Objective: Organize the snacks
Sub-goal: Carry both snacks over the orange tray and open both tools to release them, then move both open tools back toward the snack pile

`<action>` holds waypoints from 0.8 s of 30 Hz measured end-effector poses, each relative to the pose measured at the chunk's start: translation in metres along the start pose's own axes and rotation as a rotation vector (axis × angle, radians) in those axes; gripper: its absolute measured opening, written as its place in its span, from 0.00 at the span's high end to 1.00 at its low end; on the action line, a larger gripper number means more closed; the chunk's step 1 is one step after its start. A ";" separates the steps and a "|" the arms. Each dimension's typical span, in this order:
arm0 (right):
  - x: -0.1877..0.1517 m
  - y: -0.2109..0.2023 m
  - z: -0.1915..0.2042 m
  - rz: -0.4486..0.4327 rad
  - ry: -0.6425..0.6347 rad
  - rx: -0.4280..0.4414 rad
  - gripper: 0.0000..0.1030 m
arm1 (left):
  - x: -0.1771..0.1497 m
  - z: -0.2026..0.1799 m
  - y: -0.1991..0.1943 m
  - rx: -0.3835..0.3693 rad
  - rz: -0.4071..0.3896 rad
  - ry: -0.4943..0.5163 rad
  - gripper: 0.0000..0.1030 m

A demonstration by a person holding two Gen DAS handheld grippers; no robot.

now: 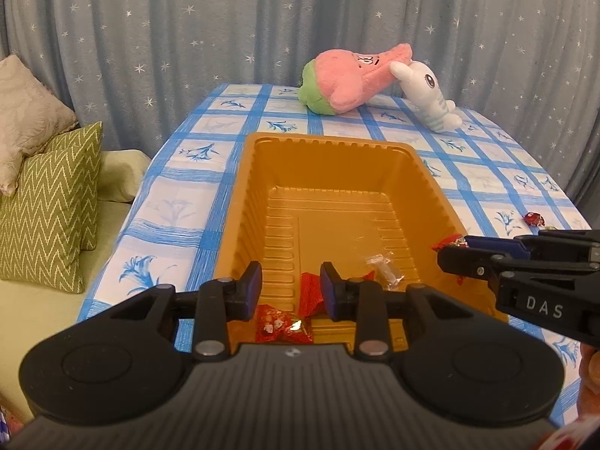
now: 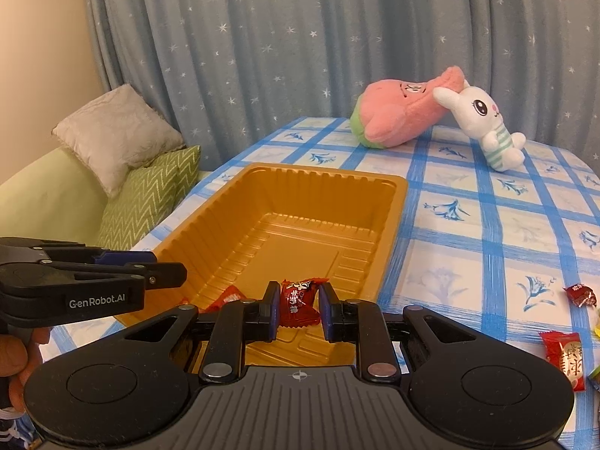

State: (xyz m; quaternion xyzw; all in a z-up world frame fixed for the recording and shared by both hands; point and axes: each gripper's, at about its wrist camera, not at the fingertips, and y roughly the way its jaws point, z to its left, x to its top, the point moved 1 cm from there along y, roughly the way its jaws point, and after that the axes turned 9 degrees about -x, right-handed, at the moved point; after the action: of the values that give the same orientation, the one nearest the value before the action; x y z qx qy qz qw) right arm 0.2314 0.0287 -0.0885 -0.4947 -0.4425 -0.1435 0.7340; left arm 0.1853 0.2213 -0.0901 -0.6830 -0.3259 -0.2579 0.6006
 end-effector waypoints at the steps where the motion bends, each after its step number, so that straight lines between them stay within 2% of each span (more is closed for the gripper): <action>1: 0.000 0.000 0.000 -0.002 -0.001 -0.001 0.78 | 0.000 0.001 0.000 0.000 0.001 -0.003 0.71; 6: -0.001 0.001 0.000 -0.012 0.013 0.028 0.78 | -0.002 0.002 -0.001 0.001 0.002 -0.014 0.71; 13: 0.001 -0.001 -0.002 -0.010 0.016 0.009 0.77 | -0.003 -0.001 -0.004 0.000 0.001 -0.017 0.70; 16: 0.001 -0.007 -0.003 -0.010 0.017 -0.006 0.75 | -0.002 -0.005 -0.009 -0.003 -0.004 -0.031 0.65; 17: 0.002 -0.009 -0.004 -0.010 0.015 -0.010 0.72 | -0.001 -0.007 -0.012 -0.004 -0.006 -0.034 0.64; 20: 0.002 -0.020 -0.007 -0.021 0.026 -0.021 0.53 | 0.001 -0.016 -0.018 -0.009 -0.014 -0.040 0.57; 24: 0.000 -0.039 -0.013 -0.021 0.039 -0.045 0.51 | 0.004 -0.032 -0.030 -0.033 -0.025 -0.039 0.51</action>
State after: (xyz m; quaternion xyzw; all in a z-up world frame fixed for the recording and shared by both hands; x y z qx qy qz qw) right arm 0.2130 -0.0010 -0.0663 -0.5037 -0.4298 -0.1708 0.7297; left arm 0.1666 0.1919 -0.0624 -0.6938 -0.3417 -0.2572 0.5794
